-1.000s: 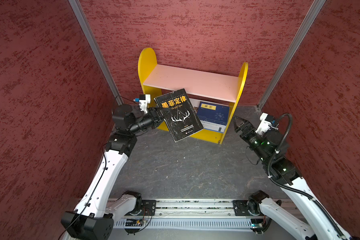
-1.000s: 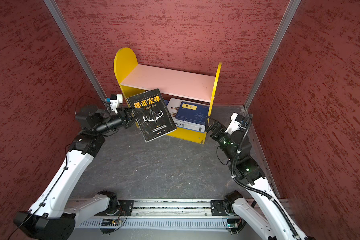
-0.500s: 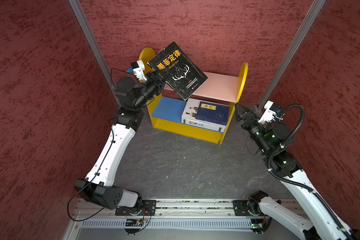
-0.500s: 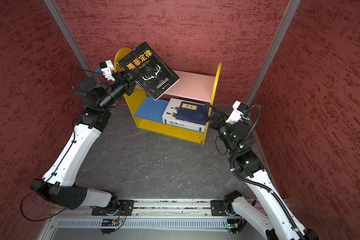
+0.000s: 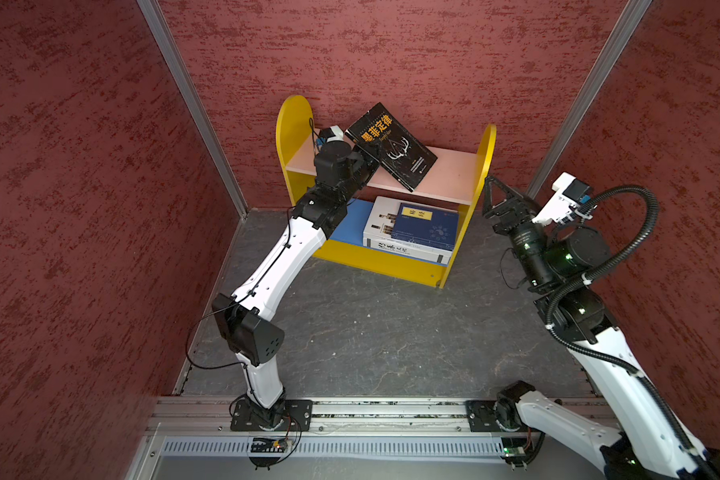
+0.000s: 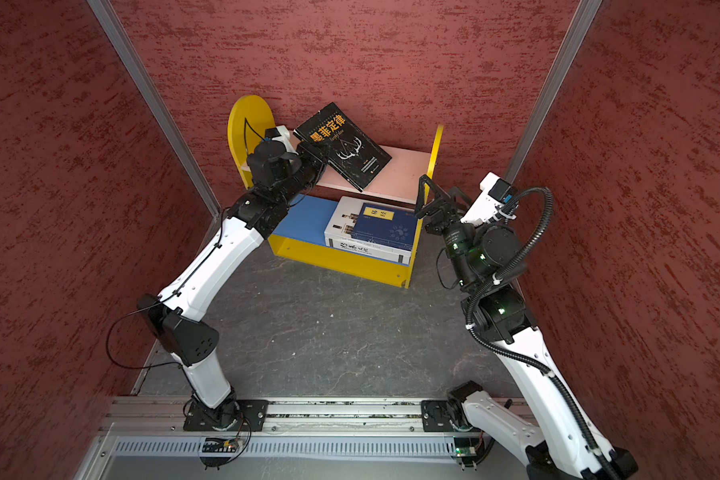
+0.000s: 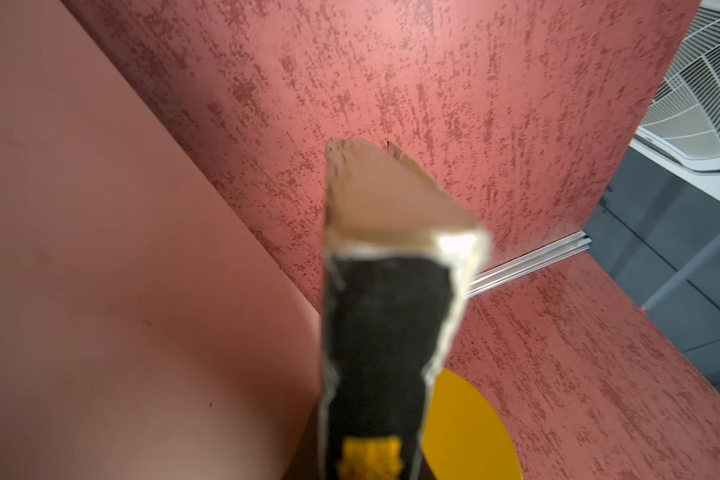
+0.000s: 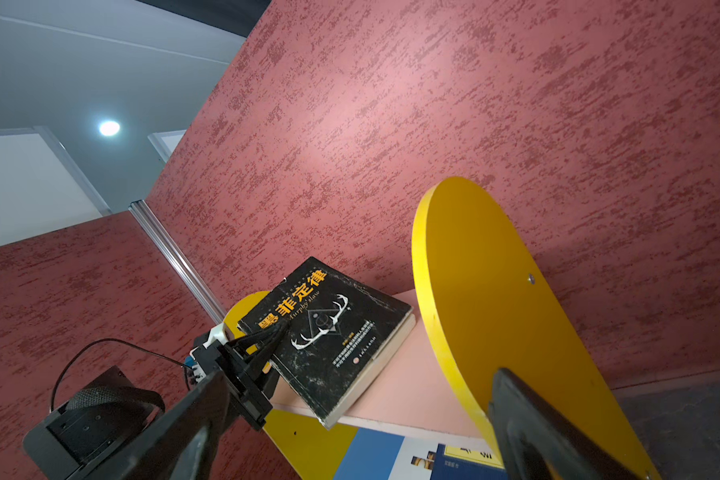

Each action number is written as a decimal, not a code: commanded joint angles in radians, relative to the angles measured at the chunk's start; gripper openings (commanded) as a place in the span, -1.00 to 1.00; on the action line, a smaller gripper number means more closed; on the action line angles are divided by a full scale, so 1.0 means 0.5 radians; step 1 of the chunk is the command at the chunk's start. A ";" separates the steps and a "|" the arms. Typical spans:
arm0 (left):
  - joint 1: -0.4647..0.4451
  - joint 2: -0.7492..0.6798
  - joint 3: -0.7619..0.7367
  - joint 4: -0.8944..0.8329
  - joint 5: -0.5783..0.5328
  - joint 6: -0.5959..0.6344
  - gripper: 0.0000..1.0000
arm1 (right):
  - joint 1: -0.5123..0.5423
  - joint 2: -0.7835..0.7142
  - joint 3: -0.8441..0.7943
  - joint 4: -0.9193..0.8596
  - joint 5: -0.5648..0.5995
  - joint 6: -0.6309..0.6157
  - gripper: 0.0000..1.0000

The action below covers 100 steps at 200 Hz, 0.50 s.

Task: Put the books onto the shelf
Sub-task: 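Lift the black book toward the top shelf with the left gripper while right withdraws, then lower the black book onto the pink top shelf with the left gripper while right approaches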

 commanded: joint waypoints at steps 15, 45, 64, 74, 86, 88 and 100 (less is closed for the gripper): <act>-0.144 0.024 0.088 0.166 -0.298 0.079 -1.00 | 0.009 0.080 0.059 0.167 0.077 -0.198 0.98; -0.253 0.112 0.161 0.163 -0.383 0.143 -0.96 | 0.009 0.131 0.092 0.159 0.106 -0.272 0.98; -0.317 0.167 0.210 0.177 -0.439 0.188 -0.88 | 0.009 0.147 0.095 0.162 0.143 -0.304 0.97; -0.347 0.192 0.218 0.199 -0.487 0.200 -0.87 | 0.008 0.157 0.099 0.166 0.161 -0.321 0.97; -0.378 0.214 0.221 0.240 -0.530 0.204 -0.86 | 0.009 0.171 0.120 0.159 0.177 -0.349 0.97; -0.382 0.220 0.226 0.243 -0.537 0.201 -0.86 | 0.009 0.174 0.124 0.156 0.179 -0.355 0.97; -0.409 0.253 0.255 0.248 -0.558 0.192 -0.86 | 0.009 0.194 0.161 0.136 0.183 -0.384 0.98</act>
